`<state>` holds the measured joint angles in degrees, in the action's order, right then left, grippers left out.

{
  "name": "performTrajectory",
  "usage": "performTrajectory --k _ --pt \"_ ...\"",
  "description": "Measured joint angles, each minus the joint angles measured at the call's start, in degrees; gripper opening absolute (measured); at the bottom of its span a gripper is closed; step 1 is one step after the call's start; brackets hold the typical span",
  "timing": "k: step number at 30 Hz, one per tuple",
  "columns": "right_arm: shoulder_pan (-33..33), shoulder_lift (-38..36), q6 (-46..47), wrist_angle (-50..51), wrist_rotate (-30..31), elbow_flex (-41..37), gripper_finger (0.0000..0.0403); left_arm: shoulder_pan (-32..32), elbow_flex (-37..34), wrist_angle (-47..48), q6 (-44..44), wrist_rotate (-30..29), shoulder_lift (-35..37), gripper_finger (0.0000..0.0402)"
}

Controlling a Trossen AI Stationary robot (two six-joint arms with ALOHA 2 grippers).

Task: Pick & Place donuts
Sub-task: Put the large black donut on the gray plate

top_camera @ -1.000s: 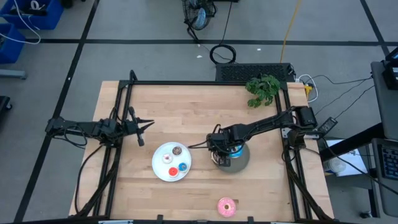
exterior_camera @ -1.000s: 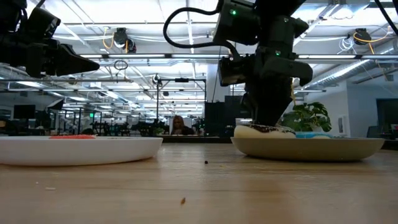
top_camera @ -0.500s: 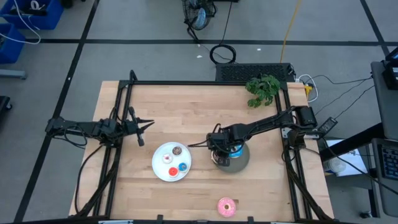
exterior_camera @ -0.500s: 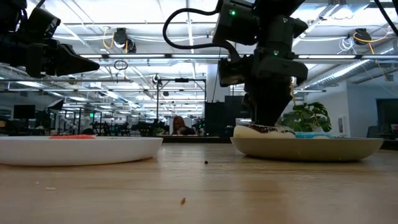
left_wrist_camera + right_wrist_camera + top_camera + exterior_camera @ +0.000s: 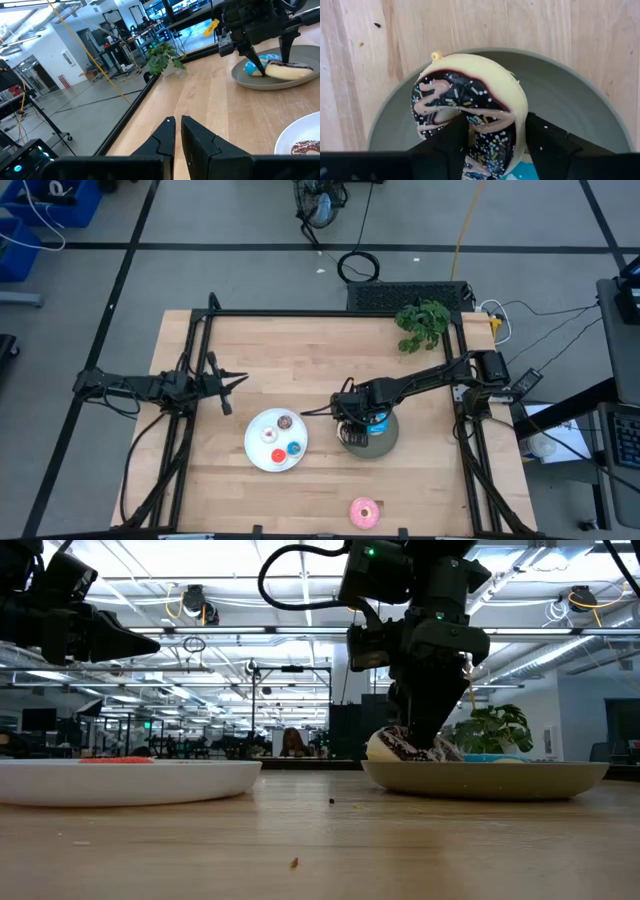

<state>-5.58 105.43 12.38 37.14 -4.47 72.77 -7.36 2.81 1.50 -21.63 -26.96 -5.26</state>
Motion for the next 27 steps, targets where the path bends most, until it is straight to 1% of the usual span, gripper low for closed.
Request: performTrajectory --k 7,14,19,22,24,27 --pt "0.0 -1.2 0.1 2.1 1.5 0.0 0.0189 0.0 0.0 0.0 0.0 0.0 0.0 0.0037" --pt "0.0 -7.1 0.5 1.7 3.4 0.0 0.0192 0.0 0.0 0.0 0.0 0.0 0.0 0.0037" --pt "-0.6 -11.5 1.8 1.4 7.7 0.0 0.0192 0.0 0.0 0.0 0.0 0.0 0.0 0.0037" --pt "-1.2 -12.7 1.7 0.4 7.7 0.0 0.0188 0.0 0.0 0.0 0.0 0.0 0.0 0.0037" --pt "-1.6 -12.8 1.5 0.4 9.1 -0.1 0.018 0.0 0.0 0.0 0.0 0.0 0.0 0.0037" --pt "-1.8 -11.9 1.0 0.2 10.3 -0.1 0.0158 0.0 0.0 0.0 0.0 0.0 0.0 0.0037"
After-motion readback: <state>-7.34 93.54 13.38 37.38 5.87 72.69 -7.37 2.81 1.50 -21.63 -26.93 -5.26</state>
